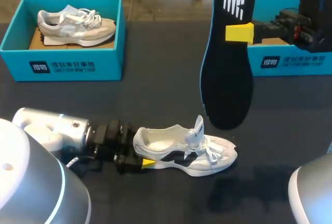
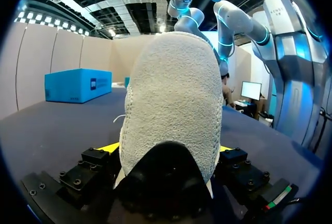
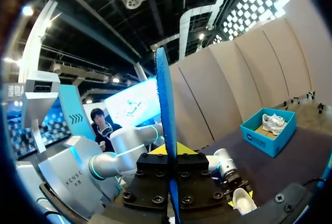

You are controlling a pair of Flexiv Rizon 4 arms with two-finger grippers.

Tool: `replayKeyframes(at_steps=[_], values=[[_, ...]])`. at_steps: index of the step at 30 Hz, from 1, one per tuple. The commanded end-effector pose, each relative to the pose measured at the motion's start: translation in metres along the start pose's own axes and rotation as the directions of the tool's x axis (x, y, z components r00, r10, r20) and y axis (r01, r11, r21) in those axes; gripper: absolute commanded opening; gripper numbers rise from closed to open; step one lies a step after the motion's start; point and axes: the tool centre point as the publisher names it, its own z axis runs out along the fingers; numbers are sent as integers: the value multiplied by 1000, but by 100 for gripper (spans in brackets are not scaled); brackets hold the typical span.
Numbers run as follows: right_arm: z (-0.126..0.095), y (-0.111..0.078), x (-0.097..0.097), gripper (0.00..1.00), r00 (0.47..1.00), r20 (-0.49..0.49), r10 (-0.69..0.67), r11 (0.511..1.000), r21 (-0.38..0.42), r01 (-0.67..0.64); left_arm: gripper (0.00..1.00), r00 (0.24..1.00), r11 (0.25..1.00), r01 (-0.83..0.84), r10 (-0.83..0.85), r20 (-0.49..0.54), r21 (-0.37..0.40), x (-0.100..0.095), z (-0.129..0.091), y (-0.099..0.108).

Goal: Take the shoe out of the shoebox, open the shoe tongue, remove and reinsert the insole, then place the shoe into the shoebox

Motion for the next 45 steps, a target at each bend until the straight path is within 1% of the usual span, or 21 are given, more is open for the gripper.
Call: replayKeyframes(at_steps=[1, 5, 10, 15, 22, 25, 26, 27, 41, 43, 45], values=[[4, 3, -4, 0, 1000, -5, 0, 1000, 5, 0, 100, 1000, 1000, 0, 0, -7, -9, -1, -6, -2], [4, 3, -4, 0, 1000, -5, 0, 1000, 5, 0, 100, 1000, 1000, 4, -4, -8, -24, -2, -10, -3], [4, 3, -4, 0, 1000, -5, 0, 1000, 5, 0, 100, 998, 997, 53, -54, -17, -60, -4, -14, -1], [4, 3, -4, 0, 1000, -5, 0, 1000, 5, 0, 100, 999, 994, 29, -30, -11, -105, -1, -20, 2], [4, 3, -4, 0, 1000, -5, 0, 1000, 5, 0, 100, 1000, 976, -7, 8, 5, -216, 1, -37, 8], [4, 3, -4, 0, 1000, -5, 0, 1000, 5, 0, 100, 1000, 958, 0, -6, -19, -287, 2, -47, 11], [4, 3, -4, 0, 1000, -5, 0, 1000, 5, 0, 100, 999, 949, 24, -33, -24, -313, 0, -51, 10], [4, 3, -4, 0, 1000, -5, 0, 1000, 5, 0, 100, 999, 939, 8, -23, -41, -345, -2, -56, 10], [4, 3, -4, 0, 1000, -5, 0, 1000, 5, 0, 100, 999, 939, 8, -23, -41, -345, -2, -56, 10], [4, 3, -4, 0, 1000, -5, 0, 1000, 5, 0, 100, 999, 904, 22, -39, -30, -427, -5, -64, 7], [4, 3, -4, 0, 1000, -5, 0, 1000, 5, 0, 100, 999, 874, 9, -32, -39, -486, -5, -72, 4]])
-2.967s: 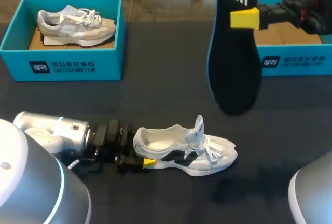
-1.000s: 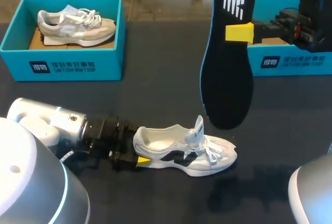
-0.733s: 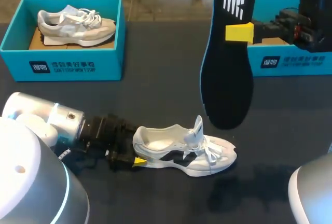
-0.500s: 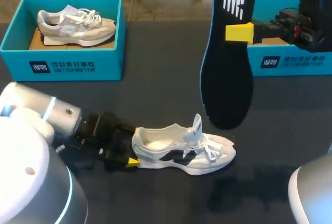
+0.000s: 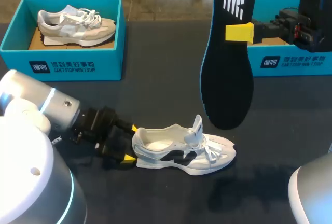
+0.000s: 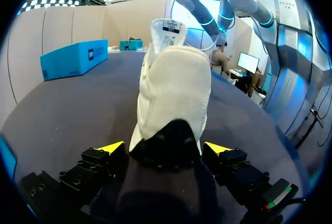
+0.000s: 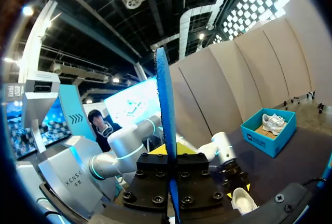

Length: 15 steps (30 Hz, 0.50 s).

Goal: Take the shoe out of the shoebox, open the shoe tongue, remove and reinsert the insole, then place the shoe into the shoebox

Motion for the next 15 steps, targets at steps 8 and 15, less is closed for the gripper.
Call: replayKeyframes(at_steps=[8, 15], values=[[4, 3, -3, 0, 1000, -4, 0, 1000, 5, 0, 100, 983, 852, -100, 164, 80, -514, 4, -30, -4], [4, 3, -3, 0, 1000, -4, 0, 1000, 5, 0, 100, 983, 852, -100, 164, 80, -514, 4, -30, -4]])
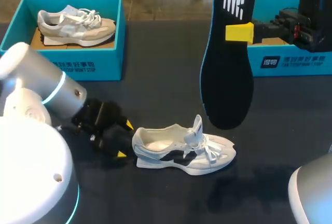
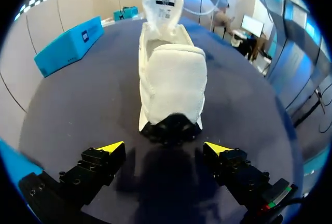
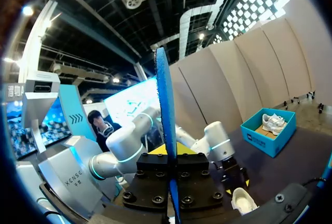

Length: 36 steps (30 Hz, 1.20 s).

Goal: Take the shoe out of the shoebox, open the shoe tongue, remove and reinsert the insole, then place the shoe into the shoebox

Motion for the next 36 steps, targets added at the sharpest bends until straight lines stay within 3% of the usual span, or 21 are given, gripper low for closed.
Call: replayKeyframes(at_steps=[1, 3, 9, 10, 16, 22, 36], values=[[4, 3, -3, 0, 1000, -4, 0, 1000, 5, 0, 100, 999, 986, -8, 15, 41, -164, 8, 0, -6], [4, 3, -3, 0, 1000, -4, 0, 1000, 5, 0, 100, 999, 986, -8, 15, 41, -164, 8, 0, -6], [4, 3, -3, 0, 1000, -4, 0, 1000, 5, 0, 100, 997, 958, 63, -72, -21, -281, -5, -10, -14], [4, 3, -3, 0, 1000, -4, 0, 1000, 5, 0, 100, 995, 941, 84, -98, -26, -328, -6, -10, -17], [4, 3, -3, 0, 1000, -4, 0, 1000, 5, 0, 100, 996, 891, 90, -77, 48, -444, 0, -17, -30], [4, 3, -3, 0, 1000, -4, 0, 1000, 5, 0, 100, 992, 865, 121, -91, 85, -487, 6, -28, -35], [4, 3, -3, 0, 1000, -4, 0, 1000, 5, 0, 100, 987, 831, 157, -109, 121, -534, 8, -27, -42]])
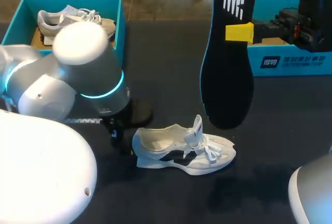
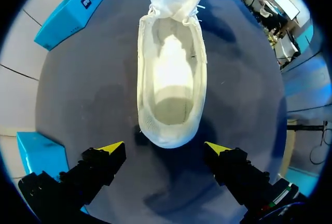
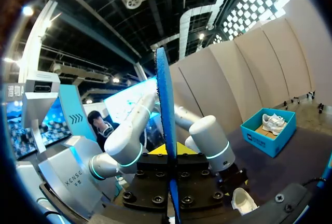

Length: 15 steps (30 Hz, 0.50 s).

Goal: Take the shoe out of the shoebox, open the shoe tongue, remove and reinsert the insole, then place the shoe into the shoebox

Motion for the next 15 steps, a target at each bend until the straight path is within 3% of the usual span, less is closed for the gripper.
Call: replayKeyframes(at_steps=[1, 9, 15], values=[[4, 3, -3, 0, 1000, -4, 0, 1000, 5, 0, 100, 1000, 996, 2, -2, -6, -84, -2, 1, -6], [4, 3, -3, 0, 1000, -4, 0, 1000, 5, 0, 100, 1000, 996, -4, 4, -7, -93, -2, 0, -16], [4, 3, -3, 0, 1000, -4, 0, 1000, 5, 0, 100, 999, 998, -42, 41, -16, -41, 0, -25, -34]])
